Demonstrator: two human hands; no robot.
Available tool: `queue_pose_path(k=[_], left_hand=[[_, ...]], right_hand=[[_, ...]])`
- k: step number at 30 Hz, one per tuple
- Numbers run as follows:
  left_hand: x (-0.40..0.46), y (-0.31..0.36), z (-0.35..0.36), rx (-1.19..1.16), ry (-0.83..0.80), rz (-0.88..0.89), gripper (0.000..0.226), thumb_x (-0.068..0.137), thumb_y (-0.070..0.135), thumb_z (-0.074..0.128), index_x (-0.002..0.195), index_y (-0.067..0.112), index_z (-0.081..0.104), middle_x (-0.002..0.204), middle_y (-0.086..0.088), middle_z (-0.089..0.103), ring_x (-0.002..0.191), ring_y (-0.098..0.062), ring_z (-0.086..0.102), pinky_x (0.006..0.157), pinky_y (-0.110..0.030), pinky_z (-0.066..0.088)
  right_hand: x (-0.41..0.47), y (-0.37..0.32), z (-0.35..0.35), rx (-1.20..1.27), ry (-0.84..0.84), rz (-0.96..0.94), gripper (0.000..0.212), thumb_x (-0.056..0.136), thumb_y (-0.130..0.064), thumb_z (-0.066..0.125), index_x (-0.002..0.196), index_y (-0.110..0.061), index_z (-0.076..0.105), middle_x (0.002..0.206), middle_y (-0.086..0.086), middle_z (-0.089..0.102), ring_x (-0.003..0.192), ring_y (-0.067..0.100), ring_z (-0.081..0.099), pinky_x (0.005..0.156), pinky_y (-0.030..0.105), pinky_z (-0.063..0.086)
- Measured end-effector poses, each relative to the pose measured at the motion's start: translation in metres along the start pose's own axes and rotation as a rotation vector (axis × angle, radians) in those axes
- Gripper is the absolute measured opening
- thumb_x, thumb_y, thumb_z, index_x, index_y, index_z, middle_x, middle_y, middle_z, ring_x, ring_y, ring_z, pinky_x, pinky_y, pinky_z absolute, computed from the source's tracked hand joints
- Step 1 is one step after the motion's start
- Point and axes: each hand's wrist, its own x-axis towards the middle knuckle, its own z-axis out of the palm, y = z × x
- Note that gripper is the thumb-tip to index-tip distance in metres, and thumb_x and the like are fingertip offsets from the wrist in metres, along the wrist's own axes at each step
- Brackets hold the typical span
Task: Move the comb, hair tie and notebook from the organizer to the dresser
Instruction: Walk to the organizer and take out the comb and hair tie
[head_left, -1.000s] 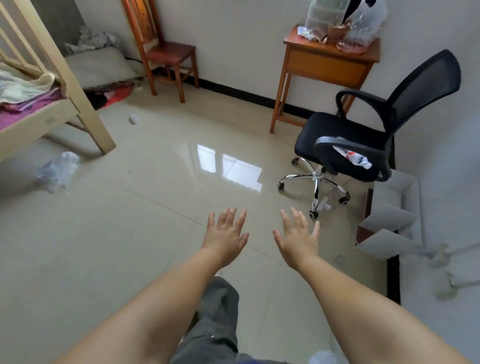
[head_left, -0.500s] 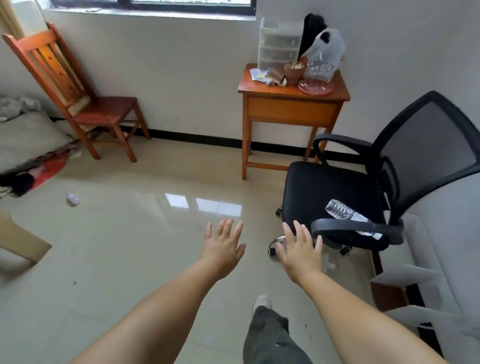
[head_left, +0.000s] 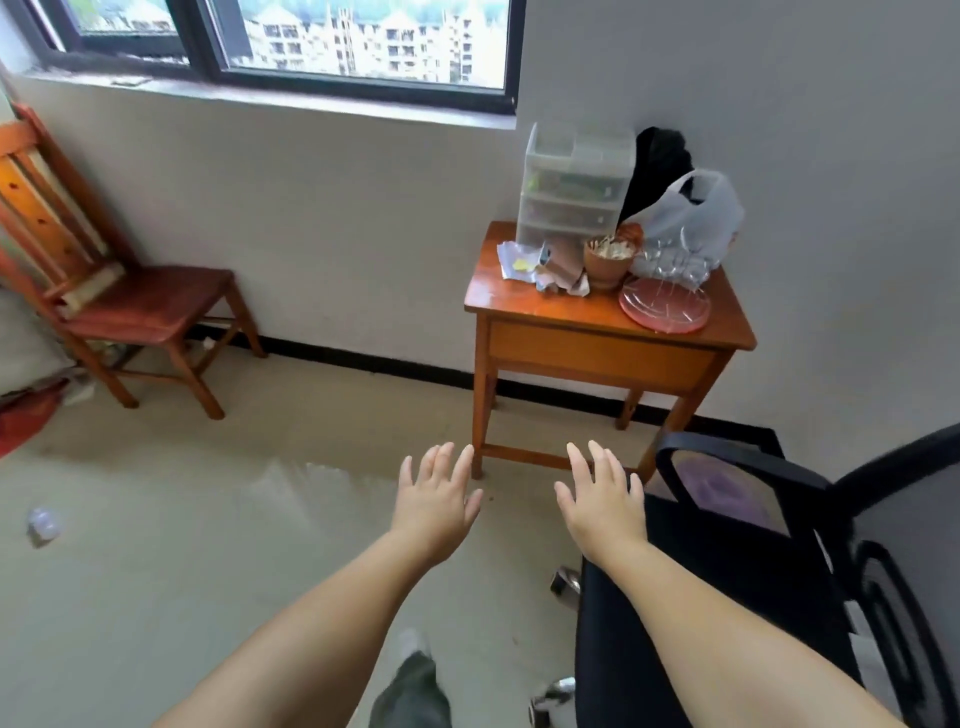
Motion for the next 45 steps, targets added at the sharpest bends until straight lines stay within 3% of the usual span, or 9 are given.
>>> queue_pose_path(k=[9, 14, 22, 26, 29, 32, 35, 39, 45], left_hand=[[0.276, -0.056, -0.07, 0.018, 0.1, 0.131, 0.06, 0.094, 0.048, 0.021, 0.147, 0.024, 0.005, 0.157, -0.006, 0.015, 0.145, -0.022, 0.008, 0.118, -0.049, 0.006], [0.399, -0.047, -0.107, -0.02, 0.108, 0.182, 0.058, 0.094, 0.046, 0.022, 0.146, 0.024, 0.007, 0.156, -0.006, 0.017, 0.144, -0.022, 0.011, 0.118, -0.048, 0.009], [0.576, 0.001, -0.155, -0.149, 0.297, 0.196, 0.058, 0.093, 0.04, 0.033, 0.145, 0.022, 0.016, 0.149, -0.009, 0.028, 0.137, -0.028, 0.026, 0.114, -0.044, 0.021], [0.641, 0.009, -0.184, -0.206, 0.359, 0.156, 0.05, 0.096, 0.029, 0.033, 0.144, 0.02, 0.024, 0.148, -0.015, 0.03, 0.134, -0.033, 0.03, 0.108, -0.043, 0.03], [0.669, 0.006, -0.194, -0.288, 0.361, 0.17, 0.041, 0.095, 0.026, 0.037, 0.136, 0.022, 0.04, 0.133, -0.015, 0.045, 0.12, -0.034, 0.042, 0.094, -0.043, 0.041], [0.68, 0.003, -0.195, -0.381, 0.342, 0.241, 0.029, 0.094, 0.03, 0.042, 0.12, 0.023, 0.055, 0.111, -0.011, 0.053, 0.107, -0.03, 0.049, 0.083, -0.041, 0.047], [0.691, 0.004, -0.201, -0.43, 0.346, 0.218, 0.024, 0.093, 0.033, 0.045, 0.105, 0.022, 0.063, 0.103, -0.009, 0.054, 0.094, -0.03, 0.055, 0.076, -0.039, 0.05], [0.695, 0.002, -0.206, -0.429, 0.316, 0.246, 0.026, 0.094, 0.035, 0.044, 0.105, 0.023, 0.065, 0.103, -0.008, 0.054, 0.086, -0.03, 0.057, 0.075, -0.037, 0.05], [0.694, 0.001, -0.204, -0.504, 0.245, 0.243, 0.032, 0.096, 0.03, 0.038, 0.117, 0.026, 0.061, 0.107, -0.008, 0.051, 0.091, -0.028, 0.055, 0.073, -0.032, 0.042]], right_hand=[[0.255, -0.036, -0.033, 0.081, 0.088, 0.136, 0.056, 0.095, -0.047, 0.024, 0.146, -0.028, 0.013, 0.158, 0.005, 0.015, 0.145, 0.023, 0.011, 0.115, 0.047, 0.019], [0.363, -0.04, -0.067, 0.211, 0.168, 0.175, 0.053, 0.095, -0.043, 0.028, 0.144, -0.023, 0.022, 0.154, 0.006, 0.024, 0.14, 0.025, 0.023, 0.109, 0.045, 0.029], [0.555, -0.026, -0.112, 0.821, 0.213, 0.263, 0.049, 0.093, -0.027, 0.038, 0.14, -0.017, 0.03, 0.137, 0.01, 0.045, 0.119, 0.027, 0.047, 0.099, 0.039, 0.039], [0.62, -0.027, -0.135, 1.452, 0.169, 0.532, 0.035, 0.091, -0.015, 0.04, 0.126, -0.016, 0.043, 0.097, 0.004, 0.058, 0.08, 0.019, 0.055, 0.078, 0.036, 0.048], [0.644, -0.025, -0.143, 1.902, 0.11, 0.718, 0.018, 0.088, -0.007, 0.039, 0.096, -0.009, 0.055, 0.076, 0.005, 0.059, 0.067, 0.017, 0.056, 0.062, 0.031, 0.047], [0.65, -0.025, -0.148, 2.096, 0.083, 0.765, 0.022, 0.083, -0.001, 0.033, 0.072, -0.007, 0.051, 0.065, 0.008, 0.063, 0.064, 0.019, 0.058, 0.056, 0.028, 0.044], [0.644, -0.024, -0.145, 2.095, 0.125, 0.795, 0.023, 0.081, 0.003, 0.031, 0.075, -0.007, 0.05, 0.071, 0.009, 0.059, 0.063, 0.018, 0.057, 0.056, 0.028, 0.045], [0.619, -0.027, -0.13, 2.044, 0.191, 0.818, 0.032, 0.076, 0.007, 0.034, 0.098, -0.006, 0.053, 0.078, 0.008, 0.058, 0.064, 0.017, 0.057, 0.057, 0.026, 0.047], [0.573, -0.038, -0.115, 1.961, 0.291, 0.867, 0.025, 0.081, 0.005, 0.034, 0.088, -0.004, 0.055, 0.076, 0.009, 0.063, 0.062, 0.015, 0.06, 0.054, 0.025, 0.049]])
